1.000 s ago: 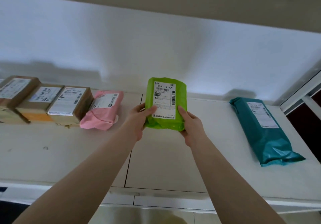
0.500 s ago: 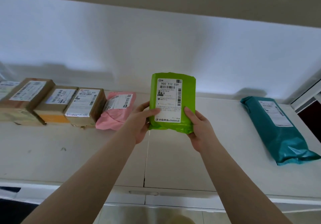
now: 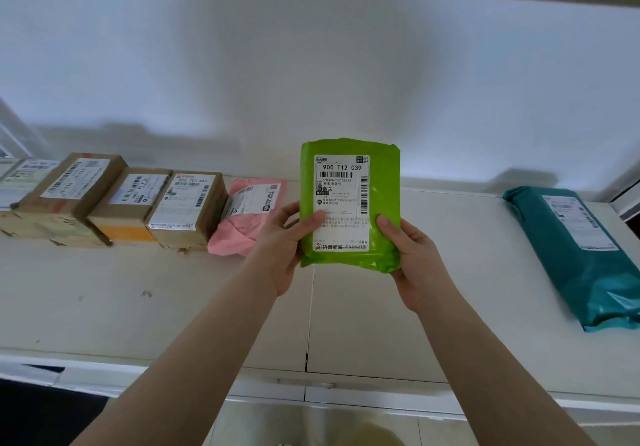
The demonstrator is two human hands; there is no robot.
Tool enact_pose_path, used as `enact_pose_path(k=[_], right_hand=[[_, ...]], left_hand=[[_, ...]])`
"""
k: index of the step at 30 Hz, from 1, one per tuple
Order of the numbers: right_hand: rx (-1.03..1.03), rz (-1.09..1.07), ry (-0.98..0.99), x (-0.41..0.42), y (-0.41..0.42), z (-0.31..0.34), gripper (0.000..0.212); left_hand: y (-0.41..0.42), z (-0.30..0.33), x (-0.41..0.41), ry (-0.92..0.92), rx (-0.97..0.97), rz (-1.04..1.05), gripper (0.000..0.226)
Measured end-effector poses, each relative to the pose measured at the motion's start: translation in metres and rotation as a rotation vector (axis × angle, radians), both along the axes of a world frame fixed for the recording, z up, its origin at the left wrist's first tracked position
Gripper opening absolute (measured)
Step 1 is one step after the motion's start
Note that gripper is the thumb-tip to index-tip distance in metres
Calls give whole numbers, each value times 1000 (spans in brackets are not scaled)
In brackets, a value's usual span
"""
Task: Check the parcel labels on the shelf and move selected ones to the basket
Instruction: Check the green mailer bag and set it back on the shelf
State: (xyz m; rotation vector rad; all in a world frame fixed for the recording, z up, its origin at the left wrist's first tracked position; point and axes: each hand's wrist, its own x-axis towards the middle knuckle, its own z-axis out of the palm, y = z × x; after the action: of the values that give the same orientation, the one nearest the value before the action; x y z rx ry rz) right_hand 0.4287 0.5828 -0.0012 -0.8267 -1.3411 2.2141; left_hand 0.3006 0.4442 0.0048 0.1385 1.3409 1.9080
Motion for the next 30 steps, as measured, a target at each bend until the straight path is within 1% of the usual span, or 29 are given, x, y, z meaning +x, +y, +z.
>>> enact_pose_path(k=[4, 8, 12, 18, 23, 30], right_hand=[[53, 1, -16, -1, 3, 1, 39], [61, 4, -21, 0, 5, 0, 28], [60, 14, -7, 2, 4, 0, 30], [52, 18, 28, 5, 4, 3, 33], [56, 20, 44, 7, 4, 5, 41], [65, 14, 50, 10, 3, 6, 41]], left_hand=[[-1, 1, 1, 11, -27, 9, 55], [-2, 4, 6, 13, -22, 11, 52], [-4, 7, 10, 8, -15, -10, 56], [-6, 10, 13, 8, -7, -25, 70], [-7, 11, 16, 1, 7, -11, 69], [-8, 13, 19, 7, 15, -9, 67]])
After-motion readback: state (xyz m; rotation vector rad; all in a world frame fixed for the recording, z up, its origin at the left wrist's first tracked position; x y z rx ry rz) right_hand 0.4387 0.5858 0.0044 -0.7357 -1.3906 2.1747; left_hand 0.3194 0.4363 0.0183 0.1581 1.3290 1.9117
